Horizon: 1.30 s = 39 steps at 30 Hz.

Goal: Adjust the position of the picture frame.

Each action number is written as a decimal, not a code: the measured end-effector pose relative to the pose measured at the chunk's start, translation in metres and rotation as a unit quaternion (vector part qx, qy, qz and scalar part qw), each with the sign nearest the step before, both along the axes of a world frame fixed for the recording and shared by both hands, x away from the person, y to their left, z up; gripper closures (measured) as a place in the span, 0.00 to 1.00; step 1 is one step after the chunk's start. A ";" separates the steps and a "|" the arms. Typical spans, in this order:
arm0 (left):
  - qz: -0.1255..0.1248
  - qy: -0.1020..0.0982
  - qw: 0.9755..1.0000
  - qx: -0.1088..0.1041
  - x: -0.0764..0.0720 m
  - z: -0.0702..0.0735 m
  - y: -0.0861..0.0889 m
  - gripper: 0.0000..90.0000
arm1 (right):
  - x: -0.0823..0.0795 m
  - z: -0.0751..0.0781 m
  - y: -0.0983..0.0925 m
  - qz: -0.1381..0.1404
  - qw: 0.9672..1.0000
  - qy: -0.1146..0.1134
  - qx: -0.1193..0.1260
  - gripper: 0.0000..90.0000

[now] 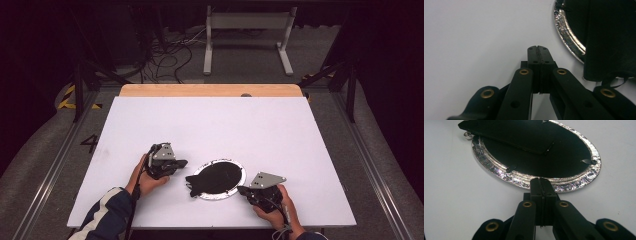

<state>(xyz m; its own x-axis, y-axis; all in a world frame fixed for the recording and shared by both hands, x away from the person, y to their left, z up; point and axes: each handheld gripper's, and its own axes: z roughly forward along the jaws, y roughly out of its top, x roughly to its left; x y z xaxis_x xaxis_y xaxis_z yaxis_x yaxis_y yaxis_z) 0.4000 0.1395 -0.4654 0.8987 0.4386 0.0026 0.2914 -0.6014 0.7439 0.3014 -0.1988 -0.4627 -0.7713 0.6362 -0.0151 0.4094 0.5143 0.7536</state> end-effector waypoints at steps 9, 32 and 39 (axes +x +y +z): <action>-0.033 0.013 0.999 0.008 -0.007 0.000 0.000 0.99 | 0.005 0.000 0.004 -0.015 1.000 -0.003 -0.002 1.00; -0.046 0.010 0.999 0.013 -0.019 0.000 0.002 0.98 | 0.011 0.000 0.003 -0.009 1.000 0.004 0.003 1.00; -0.045 0.010 0.999 0.012 -0.021 0.000 0.002 0.99 | 0.012 0.000 0.003 -0.007 1.000 0.004 0.003 1.00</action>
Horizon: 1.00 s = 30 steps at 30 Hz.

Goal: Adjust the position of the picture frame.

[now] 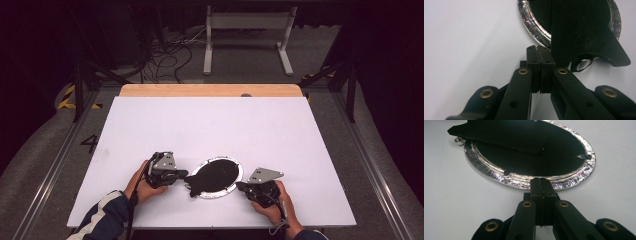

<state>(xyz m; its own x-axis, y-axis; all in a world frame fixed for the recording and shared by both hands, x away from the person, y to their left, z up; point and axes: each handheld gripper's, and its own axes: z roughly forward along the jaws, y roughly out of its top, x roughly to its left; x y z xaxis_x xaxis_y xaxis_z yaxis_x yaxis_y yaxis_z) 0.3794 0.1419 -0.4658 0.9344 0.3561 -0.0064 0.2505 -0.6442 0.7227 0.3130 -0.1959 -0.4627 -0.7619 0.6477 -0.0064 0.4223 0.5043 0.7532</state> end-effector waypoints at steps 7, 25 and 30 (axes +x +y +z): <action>-0.004 0.005 1.000 -0.003 0.000 0.000 0.000 0.99 | 0.000 0.000 0.000 0.003 1.000 -0.001 -0.003 1.00; -0.002 0.008 1.000 0.014 -0.010 0.003 0.001 1.00 | 0.008 0.002 0.008 -0.016 1.000 -0.007 -0.017 1.00; 0.003 0.004 1.000 0.022 -0.012 0.004 -0.003 1.00 | 0.013 0.002 0.013 -0.028 0.999 -0.006 -0.018 1.00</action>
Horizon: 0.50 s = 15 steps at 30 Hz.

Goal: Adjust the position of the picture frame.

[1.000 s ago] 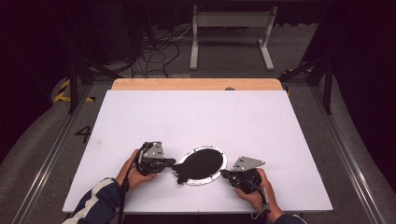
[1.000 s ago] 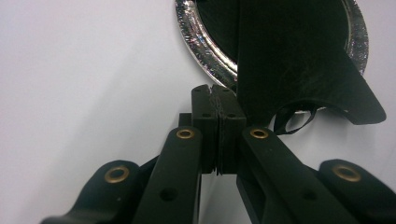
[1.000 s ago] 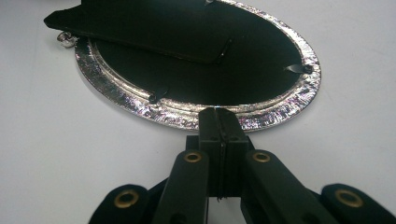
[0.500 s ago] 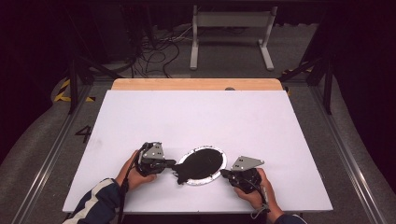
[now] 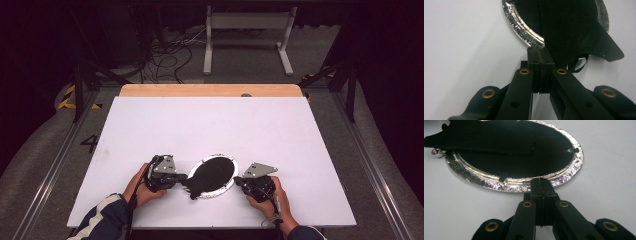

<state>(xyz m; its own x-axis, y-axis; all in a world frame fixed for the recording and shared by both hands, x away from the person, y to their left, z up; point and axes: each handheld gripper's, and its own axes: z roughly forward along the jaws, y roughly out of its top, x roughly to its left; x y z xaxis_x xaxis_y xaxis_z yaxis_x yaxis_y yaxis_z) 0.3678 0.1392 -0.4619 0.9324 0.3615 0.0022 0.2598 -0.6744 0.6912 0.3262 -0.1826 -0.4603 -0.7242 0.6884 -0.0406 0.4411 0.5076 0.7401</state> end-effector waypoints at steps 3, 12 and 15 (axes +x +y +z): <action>0.001 0.003 1.000 -0.002 0.001 0.000 -0.001 1.00 | 0.003 0.000 0.005 -0.008 1.000 -0.009 -0.007 1.00; 0.006 0.004 1.000 0.006 0.000 0.001 -0.003 1.00 | 0.016 0.003 0.006 -0.027 0.999 -0.014 -0.011 1.00; 0.005 0.005 1.000 0.006 0.000 0.002 -0.003 1.00 | 0.021 0.003 0.006 -0.036 0.999 -0.015 -0.011 1.00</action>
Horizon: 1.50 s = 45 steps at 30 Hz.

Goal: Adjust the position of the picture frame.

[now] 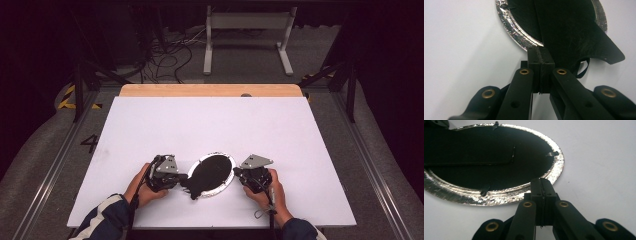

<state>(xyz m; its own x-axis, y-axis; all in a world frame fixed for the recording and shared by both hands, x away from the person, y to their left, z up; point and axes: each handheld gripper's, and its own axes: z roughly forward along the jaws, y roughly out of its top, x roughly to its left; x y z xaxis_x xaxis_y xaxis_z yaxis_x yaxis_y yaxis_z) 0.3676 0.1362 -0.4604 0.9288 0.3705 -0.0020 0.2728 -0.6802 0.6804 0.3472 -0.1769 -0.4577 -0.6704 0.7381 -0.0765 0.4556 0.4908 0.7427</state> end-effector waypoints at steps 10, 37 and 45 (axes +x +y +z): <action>-0.017 0.001 1.000 0.007 -0.005 0.001 0.014 0.98 | -0.014 -0.002 -0.002 0.035 0.999 0.023 0.017 1.00; -0.028 -0.010 0.999 0.014 -0.025 0.001 -0.003 1.00 | -0.028 -0.003 -0.003 0.057 0.997 0.041 0.035 1.00; -0.026 -0.005 1.000 0.011 -0.020 0.002 -0.012 1.00 | -0.025 -0.002 0.001 0.034 0.998 0.035 0.030 1.00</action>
<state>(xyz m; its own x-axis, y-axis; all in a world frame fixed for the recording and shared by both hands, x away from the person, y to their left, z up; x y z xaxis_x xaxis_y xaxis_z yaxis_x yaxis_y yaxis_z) 0.3478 0.1247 -0.4584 0.9468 0.3215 0.0146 0.2300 -0.7078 0.6679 0.3219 -0.1763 -0.4599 -0.7217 0.6920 0.0156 0.4749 0.4786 0.7385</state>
